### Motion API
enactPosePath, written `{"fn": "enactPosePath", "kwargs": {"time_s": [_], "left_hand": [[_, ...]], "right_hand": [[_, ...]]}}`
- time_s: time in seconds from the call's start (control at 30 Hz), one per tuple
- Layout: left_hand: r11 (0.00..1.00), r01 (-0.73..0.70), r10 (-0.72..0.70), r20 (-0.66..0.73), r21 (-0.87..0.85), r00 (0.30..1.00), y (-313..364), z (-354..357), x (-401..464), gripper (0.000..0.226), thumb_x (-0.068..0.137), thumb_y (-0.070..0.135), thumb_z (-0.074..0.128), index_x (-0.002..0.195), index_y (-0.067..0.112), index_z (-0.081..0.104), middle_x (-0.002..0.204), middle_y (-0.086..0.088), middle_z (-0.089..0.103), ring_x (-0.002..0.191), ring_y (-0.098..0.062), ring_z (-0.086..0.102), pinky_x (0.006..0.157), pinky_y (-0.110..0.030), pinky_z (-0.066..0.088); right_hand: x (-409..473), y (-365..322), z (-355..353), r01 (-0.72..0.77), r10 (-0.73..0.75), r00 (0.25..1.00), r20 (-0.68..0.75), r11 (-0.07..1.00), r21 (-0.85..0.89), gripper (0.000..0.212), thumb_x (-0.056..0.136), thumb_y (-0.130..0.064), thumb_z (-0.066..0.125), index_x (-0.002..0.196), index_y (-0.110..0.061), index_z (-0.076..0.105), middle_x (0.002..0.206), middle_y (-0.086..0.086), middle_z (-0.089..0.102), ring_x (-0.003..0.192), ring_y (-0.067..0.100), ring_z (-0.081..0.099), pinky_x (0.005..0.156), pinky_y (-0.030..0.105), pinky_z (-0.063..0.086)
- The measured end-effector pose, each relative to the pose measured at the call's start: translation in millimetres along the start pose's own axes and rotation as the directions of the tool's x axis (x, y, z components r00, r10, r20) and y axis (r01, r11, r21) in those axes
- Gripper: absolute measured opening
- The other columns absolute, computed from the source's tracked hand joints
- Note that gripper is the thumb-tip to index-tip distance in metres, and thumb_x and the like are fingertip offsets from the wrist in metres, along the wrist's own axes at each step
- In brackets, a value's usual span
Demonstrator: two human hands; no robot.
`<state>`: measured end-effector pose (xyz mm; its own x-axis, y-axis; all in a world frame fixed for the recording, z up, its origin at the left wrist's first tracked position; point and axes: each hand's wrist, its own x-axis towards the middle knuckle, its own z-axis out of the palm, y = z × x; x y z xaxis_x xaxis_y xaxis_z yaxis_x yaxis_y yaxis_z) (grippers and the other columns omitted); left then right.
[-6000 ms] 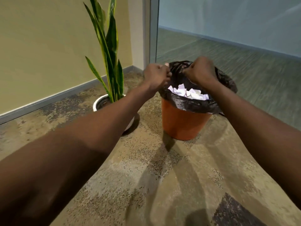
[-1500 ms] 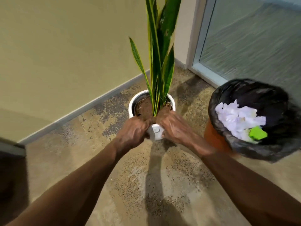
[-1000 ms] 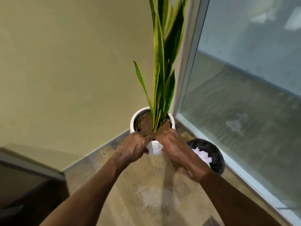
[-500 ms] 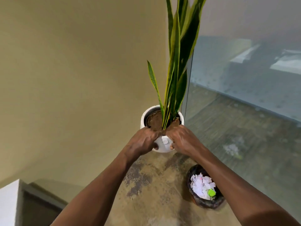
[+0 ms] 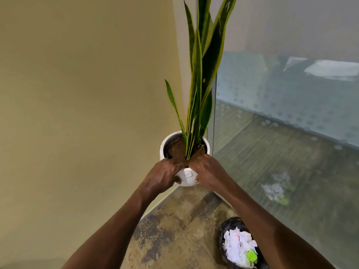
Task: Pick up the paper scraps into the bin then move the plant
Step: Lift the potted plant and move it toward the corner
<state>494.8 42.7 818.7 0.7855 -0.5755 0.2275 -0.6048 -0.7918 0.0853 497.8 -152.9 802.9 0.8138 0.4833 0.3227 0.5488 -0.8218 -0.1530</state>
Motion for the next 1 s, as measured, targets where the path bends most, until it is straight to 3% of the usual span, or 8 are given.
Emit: {"fn": "enactPosePath", "kwargs": {"time_s": [0.23,0.37,0.5,0.67,0.73,0.8,0.93,1.0], "left_hand": [[0.997,-0.042,0.044,0.037,-0.070,0.998,-50.2,40.0,46.7,0.040,0.072,0.002,0.073,0.109,0.018,0.072,0.096,-0.005,0.075,0.083,-0.028,0.067,0.066,-0.037,0.053],[0.988,-0.080,0.090,0.071,-0.134,0.993,-90.7,72.4,70.8,0.049,0.072,-0.005,0.064,0.115,0.017,0.070,0.101,-0.003,0.075,0.087,-0.026,0.069,0.068,-0.035,0.055],[0.980,-0.099,0.116,0.091,-0.171,0.989,-137.1,116.4,93.2,0.049,0.074,0.001,0.061,0.118,0.021,0.069,0.106,-0.001,0.074,0.093,-0.023,0.069,0.072,-0.034,0.056],[0.959,-0.070,0.104,0.110,-0.274,0.988,-176.9,180.0,114.5,0.038,0.072,0.002,0.054,0.101,0.016,0.073,0.092,-0.003,0.074,0.082,-0.027,0.068,0.066,-0.022,0.043],[0.948,-0.072,0.111,0.112,-0.310,0.987,-190.0,210.8,119.9,0.042,0.078,0.008,0.040,0.102,0.014,0.073,0.088,-0.003,0.074,0.079,-0.026,0.067,0.066,-0.023,0.045],[0.931,-0.071,0.125,0.128,-0.359,0.984,-202.9,242.8,124.8,0.050,0.084,0.019,0.029,0.103,0.011,0.074,0.089,-0.006,0.073,0.080,-0.026,0.067,0.067,-0.029,0.052],[0.920,-0.106,0.162,0.118,-0.377,0.980,-222.7,318.5,130.8,0.043,0.085,0.015,0.038,0.097,0.006,0.078,0.089,-0.014,0.076,0.075,-0.030,0.072,0.061,-0.030,0.058],[0.935,-0.102,0.158,0.141,-0.339,0.977,-229.3,364.7,128.8,0.026,0.080,0.007,0.055,0.090,0.006,0.079,0.082,-0.013,0.076,0.069,-0.030,0.072,0.057,-0.032,0.060]], "right_hand": [[46.7,39.9,44.4,-0.027,0.026,1.000,0.010,0.995,0.099,0.029,0.046,-0.005,0.086,0.065,-0.007,0.064,0.069,0.010,0.067,0.065,0.031,0.064,0.057,0.026,0.041],[78.3,58.5,82.4,-0.081,0.073,0.992,0.106,0.994,0.073,0.021,0.055,-0.007,0.079,0.072,-0.007,0.066,0.081,0.011,0.069,0.076,0.031,0.064,0.062,0.031,0.045],[107.1,78.1,128.3,-0.089,0.075,0.988,0.135,0.991,0.103,0.026,0.046,-0.004,0.080,0.064,-0.008,0.062,0.070,0.010,0.067,0.065,0.030,0.064,0.057,0.026,0.041],[131.0,108.7,198.3,-0.095,0.067,0.977,0.202,0.987,0.129,0.033,0.033,-0.005,0.084,0.057,-0.011,0.062,0.061,0.004,0.066,0.057,0.023,0.064,0.057,0.023,0.046],[133.5,122.7,230.9,-0.077,0.051,0.984,0.172,0.987,0.143,0.022,0.046,-0.006,0.082,0.060,-0.009,0.066,0.064,0.007,0.067,0.059,0.025,0.065,0.059,0.024,0.046],[129.9,137.1,273.0,-0.031,0.014,0.993,0.120,0.990,0.140,0.007,0.073,-0.007,0.066,0.068,-0.006,0.071,0.072,0.012,0.070,0.066,0.028,0.067,0.067,0.030,0.051],[118.0,163.7,361.5,-0.155,0.122,0.960,0.251,0.981,0.114,0.018,0.073,-0.006,0.072,0.090,-0.009,0.075,0.090,0.013,0.073,0.082,0.034,0.069,0.072,0.040,0.057],[108.5,176.3,404.9,-0.149,0.119,0.958,0.259,0.984,0.099,0.027,0.067,-0.001,0.077,0.092,-0.009,0.074,0.089,0.012,0.072,0.082,0.032,0.068,0.075,0.038,0.056]]}}
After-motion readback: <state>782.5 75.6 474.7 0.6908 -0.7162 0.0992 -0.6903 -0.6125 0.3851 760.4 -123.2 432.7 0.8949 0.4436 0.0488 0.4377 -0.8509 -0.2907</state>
